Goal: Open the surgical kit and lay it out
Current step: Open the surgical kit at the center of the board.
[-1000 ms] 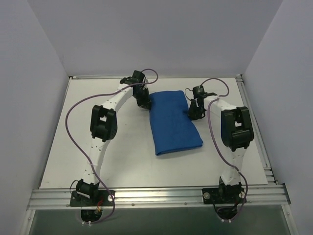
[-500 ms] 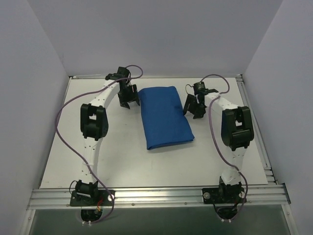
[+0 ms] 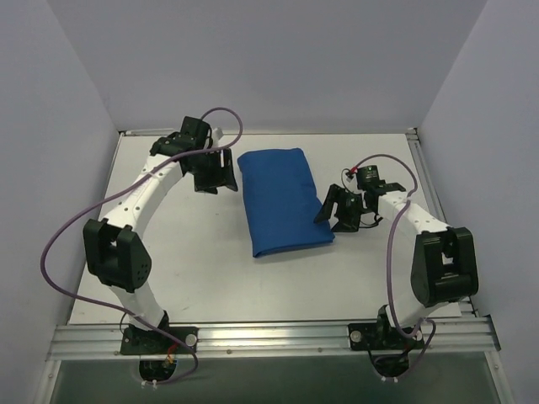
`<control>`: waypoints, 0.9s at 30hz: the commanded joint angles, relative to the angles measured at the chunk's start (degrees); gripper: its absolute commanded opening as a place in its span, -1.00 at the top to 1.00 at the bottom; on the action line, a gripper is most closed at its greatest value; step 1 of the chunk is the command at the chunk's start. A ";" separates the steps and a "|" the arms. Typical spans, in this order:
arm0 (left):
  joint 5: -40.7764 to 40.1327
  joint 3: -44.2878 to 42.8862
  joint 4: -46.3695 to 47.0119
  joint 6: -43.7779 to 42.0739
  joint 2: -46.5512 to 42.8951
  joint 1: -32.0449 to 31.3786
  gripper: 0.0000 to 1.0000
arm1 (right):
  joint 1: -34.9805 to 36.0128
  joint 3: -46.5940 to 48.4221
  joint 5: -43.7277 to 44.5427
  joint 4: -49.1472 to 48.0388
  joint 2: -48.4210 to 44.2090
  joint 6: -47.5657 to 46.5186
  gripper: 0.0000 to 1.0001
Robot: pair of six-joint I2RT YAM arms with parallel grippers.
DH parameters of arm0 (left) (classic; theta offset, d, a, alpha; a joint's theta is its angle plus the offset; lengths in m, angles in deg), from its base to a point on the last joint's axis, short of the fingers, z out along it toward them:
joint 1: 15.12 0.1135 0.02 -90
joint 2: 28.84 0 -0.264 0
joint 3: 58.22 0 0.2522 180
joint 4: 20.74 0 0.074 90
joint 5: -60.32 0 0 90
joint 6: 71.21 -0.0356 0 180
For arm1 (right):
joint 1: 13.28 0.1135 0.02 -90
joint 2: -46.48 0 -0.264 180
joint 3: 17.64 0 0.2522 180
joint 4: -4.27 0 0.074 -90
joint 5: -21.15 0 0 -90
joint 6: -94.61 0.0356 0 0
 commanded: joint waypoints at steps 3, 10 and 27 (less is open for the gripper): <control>5.24 6.69 5.51 -0.95 -7.01 -2.81 -0.46 | 0.65 -1.93 -2.31 -0.11 -1.54 -0.59 -0.29; 4.89 8.71 6.48 -1.39 -9.75 -5.62 -0.44 | 0.65 -3.33 -0.99 0.59 -2.15 -1.12 -0.24; -1.00 7.65 13.85 -6.65 -10.97 -18.35 -0.46 | 2.58 0.25 -3.97 2.34 -5.75 3.01 1.00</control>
